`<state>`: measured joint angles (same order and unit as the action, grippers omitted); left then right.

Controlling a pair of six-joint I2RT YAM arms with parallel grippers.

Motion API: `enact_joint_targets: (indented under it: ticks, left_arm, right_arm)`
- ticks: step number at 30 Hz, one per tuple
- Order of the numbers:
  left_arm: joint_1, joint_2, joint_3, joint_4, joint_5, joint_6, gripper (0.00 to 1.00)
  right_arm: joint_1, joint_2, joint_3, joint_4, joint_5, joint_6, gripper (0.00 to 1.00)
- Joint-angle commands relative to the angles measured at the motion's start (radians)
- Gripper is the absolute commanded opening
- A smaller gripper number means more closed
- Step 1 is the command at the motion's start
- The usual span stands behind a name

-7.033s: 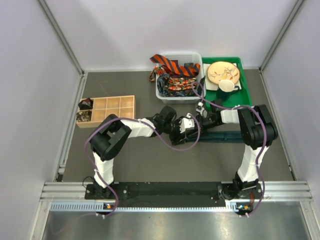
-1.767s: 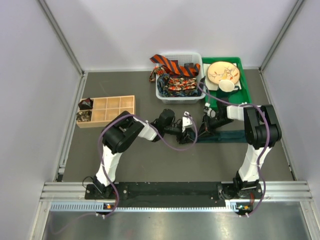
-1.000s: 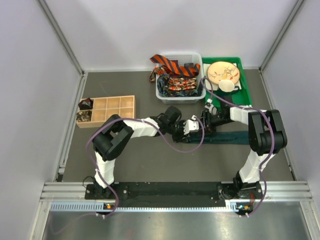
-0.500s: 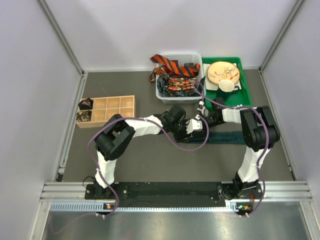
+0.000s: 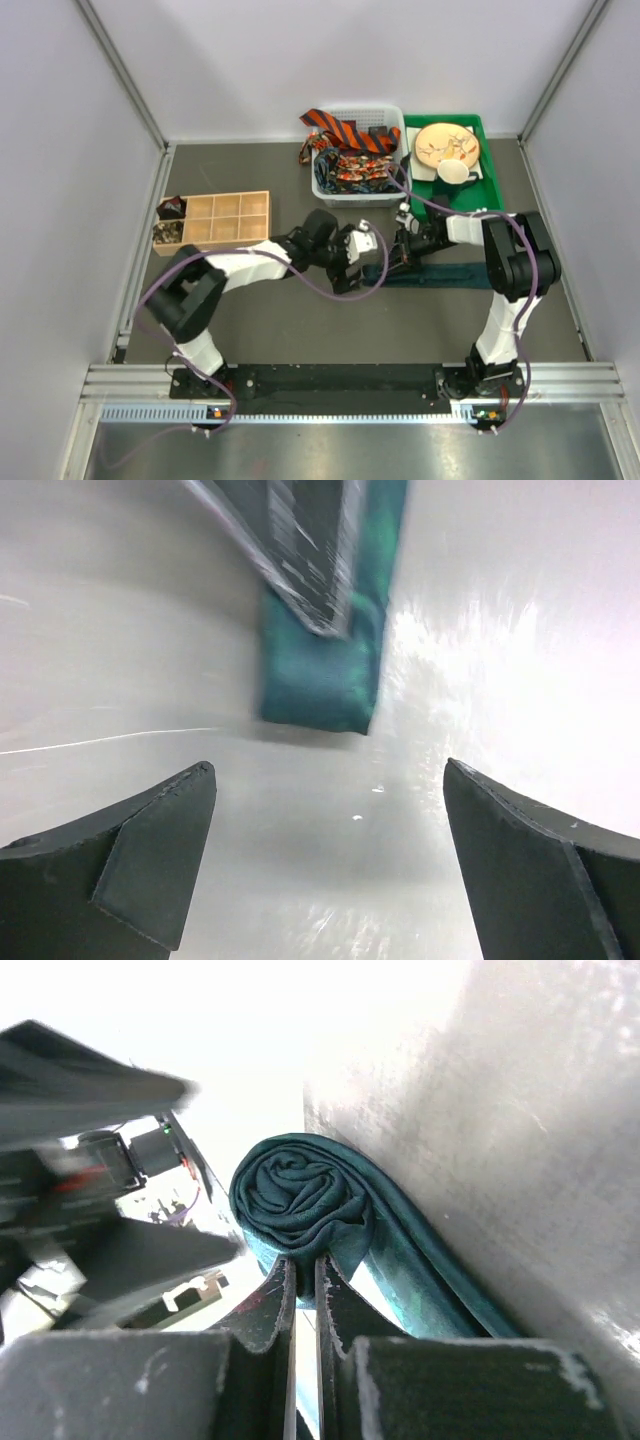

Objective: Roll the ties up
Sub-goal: Roll the tie at the center of the board.

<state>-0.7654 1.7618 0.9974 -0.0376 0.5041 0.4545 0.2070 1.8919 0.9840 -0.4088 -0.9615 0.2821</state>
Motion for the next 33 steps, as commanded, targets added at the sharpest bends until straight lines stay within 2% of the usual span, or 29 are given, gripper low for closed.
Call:
enact_joint_targets:
  ticks: [1,2,3,5,6,7,8,9,11,13,20,21,25,30,33]
  left_arm:
    - [0.018,-0.209,-0.092,0.338,0.001,-0.181,0.99]
    - [0.021,-0.212,-0.106,0.359,0.028,-0.274,0.99]
    - [0.031,-0.193,-0.097,0.311,0.116,-0.278,0.99]
    - [0.041,-0.133,0.012,0.166,0.337,-0.187,0.99]
    - [0.043,-0.084,0.044,0.11,0.352,-0.185,0.99]
    - [0.052,-0.078,0.005,0.19,0.361,-0.215,0.99]
    - [0.061,-0.084,-0.049,0.328,0.358,-0.284,0.99]
    - [0.063,-0.087,-0.153,0.546,0.325,-0.295,0.99]
    - [0.055,-0.029,-0.212,0.741,0.283,-0.309,0.99]
    - [0.06,0.023,-0.212,0.838,0.277,-0.315,0.99]
    - [0.044,0.185,-0.138,0.89,0.307,-0.26,0.98]
    - [0.035,0.194,-0.125,0.894,0.283,-0.257,0.93]
    - [0.015,0.238,-0.086,0.894,0.246,-0.247,0.85]
    - [-0.015,0.28,-0.045,0.813,0.237,-0.189,0.81]
    - [-0.021,0.292,-0.034,0.779,0.234,-0.168,0.74]
  right_arm:
    - [-0.001,0.021,0.004,-0.027,0.194,-0.104,0.0]
    - [-0.007,0.019,0.004,-0.027,0.199,-0.109,0.0]
    - [-0.011,0.019,0.004,-0.031,0.207,-0.115,0.0]
    - [-0.018,0.022,0.013,-0.041,0.217,-0.121,0.0]
    - [-0.027,0.029,0.019,-0.048,0.221,-0.13,0.0]
    - [-0.034,0.03,0.028,-0.056,0.225,-0.132,0.0]
    - [-0.038,0.029,0.028,-0.058,0.23,-0.13,0.0]
    - [-0.043,0.03,0.036,-0.058,0.239,-0.136,0.0]
    - [-0.044,0.035,0.038,-0.071,0.245,-0.139,0.0]
    - [-0.044,0.041,0.048,-0.084,0.253,-0.144,0.0]
    - [-0.047,0.024,0.044,-0.102,0.293,-0.153,0.0]
    - [-0.047,0.024,0.042,-0.102,0.293,-0.153,0.0]
    - [-0.047,0.029,0.047,-0.108,0.303,-0.159,0.0]
    - [-0.047,0.036,0.058,-0.124,0.332,-0.17,0.0]
    - [-0.047,0.038,0.061,-0.131,0.36,-0.169,0.0]
